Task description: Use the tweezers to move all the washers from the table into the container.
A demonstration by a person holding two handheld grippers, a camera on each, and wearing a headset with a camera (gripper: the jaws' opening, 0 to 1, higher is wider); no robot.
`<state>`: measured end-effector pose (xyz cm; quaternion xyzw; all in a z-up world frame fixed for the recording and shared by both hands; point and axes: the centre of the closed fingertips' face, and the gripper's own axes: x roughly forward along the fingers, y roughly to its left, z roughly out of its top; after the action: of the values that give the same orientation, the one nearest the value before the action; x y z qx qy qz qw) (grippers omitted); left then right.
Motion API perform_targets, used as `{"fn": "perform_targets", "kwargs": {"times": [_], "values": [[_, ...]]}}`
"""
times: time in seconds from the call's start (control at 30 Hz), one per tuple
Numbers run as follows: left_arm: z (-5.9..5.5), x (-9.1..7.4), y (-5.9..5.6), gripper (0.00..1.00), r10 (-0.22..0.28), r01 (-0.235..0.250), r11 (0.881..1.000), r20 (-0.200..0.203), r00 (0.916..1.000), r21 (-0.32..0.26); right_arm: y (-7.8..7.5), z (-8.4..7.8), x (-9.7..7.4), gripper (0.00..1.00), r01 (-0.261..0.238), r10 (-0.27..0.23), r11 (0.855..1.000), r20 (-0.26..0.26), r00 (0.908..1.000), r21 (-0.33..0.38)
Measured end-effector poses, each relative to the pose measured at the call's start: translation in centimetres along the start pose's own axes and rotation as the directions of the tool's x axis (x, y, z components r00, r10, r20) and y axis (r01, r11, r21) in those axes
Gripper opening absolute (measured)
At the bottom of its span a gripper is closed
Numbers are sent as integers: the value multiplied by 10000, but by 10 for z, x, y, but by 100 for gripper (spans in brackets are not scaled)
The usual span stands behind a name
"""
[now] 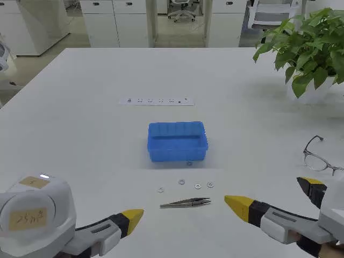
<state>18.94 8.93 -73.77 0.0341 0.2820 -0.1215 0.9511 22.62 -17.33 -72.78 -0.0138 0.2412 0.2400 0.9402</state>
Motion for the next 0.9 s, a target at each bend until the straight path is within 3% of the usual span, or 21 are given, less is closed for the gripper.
{"fn": "perform_targets", "kwargs": {"times": [0.47,0.73,0.9], "values": [[1,2,-6,99,-160,160,9997,3,9999,209,3,-3,4,96,-61,62,10000,-186,9998,26],[8,1,-4,99,-26,13,9995,382,9993,331,1,-6,5,96,-16,18,10000,-277,9996,53],[7,4,-6,99,-50,38,9990,266,9996,450,4,-8,7,96,-88,84,9999,-416,9991,-77]]}}
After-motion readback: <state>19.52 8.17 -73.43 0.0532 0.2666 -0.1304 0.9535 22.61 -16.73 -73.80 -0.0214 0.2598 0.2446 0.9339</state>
